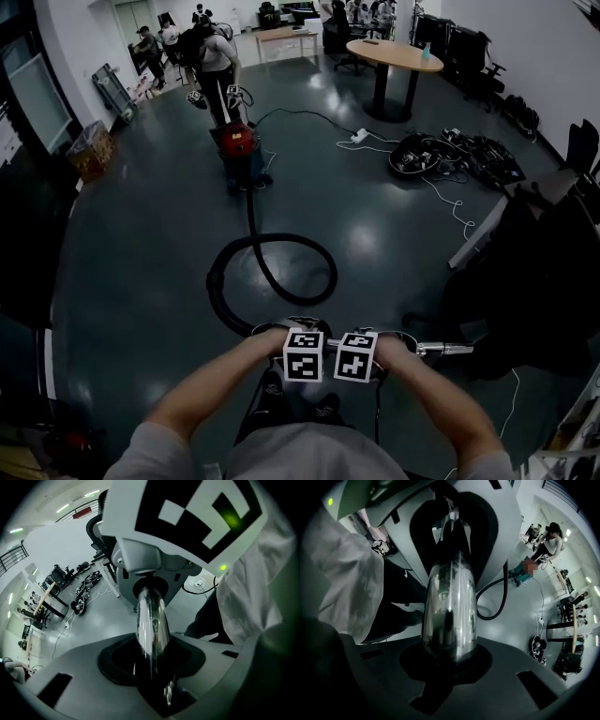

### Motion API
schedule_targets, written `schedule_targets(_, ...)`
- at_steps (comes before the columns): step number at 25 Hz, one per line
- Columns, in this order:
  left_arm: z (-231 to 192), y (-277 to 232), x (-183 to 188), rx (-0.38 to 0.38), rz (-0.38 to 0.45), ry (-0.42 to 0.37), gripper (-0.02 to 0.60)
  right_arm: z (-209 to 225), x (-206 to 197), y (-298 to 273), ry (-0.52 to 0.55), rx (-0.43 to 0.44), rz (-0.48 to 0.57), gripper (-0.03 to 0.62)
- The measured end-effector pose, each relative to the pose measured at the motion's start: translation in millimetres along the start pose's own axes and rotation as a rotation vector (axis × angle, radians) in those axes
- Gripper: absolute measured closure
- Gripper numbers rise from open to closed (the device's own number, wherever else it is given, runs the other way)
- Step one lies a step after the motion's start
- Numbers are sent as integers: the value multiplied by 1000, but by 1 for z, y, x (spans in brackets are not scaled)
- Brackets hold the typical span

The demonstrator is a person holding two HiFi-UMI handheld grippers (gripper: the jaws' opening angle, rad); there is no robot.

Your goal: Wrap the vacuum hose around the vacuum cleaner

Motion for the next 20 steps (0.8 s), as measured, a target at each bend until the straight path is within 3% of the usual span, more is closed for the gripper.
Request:
schedule_targets(5, -12, -8, -17, -55, -25, 38, 422, 16, 3, -5, 3, 8, -52, 548)
schedule_targets(9, -24, -12, -27, -124, 38, 35, 459, 32, 4, -12, -22, 34, -109, 548)
schedule_targets(16, -66, 20, -74, -185, 85, 25, 460, 76, 51, -30, -97, 83, -163, 548)
schedule_targets(20, -85, 39, -96, -217, 112, 46, 462, 99, 80, -36, -57, 85, -163, 548)
Point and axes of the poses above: the fingertips, and each gripper's own axes: y backward along the fingers, z to its right, x out of its top, the point moved 1 cm from there along y, backward along the fingers, and after that the axes turned 15 degrees about z, right-handed, at the moved point
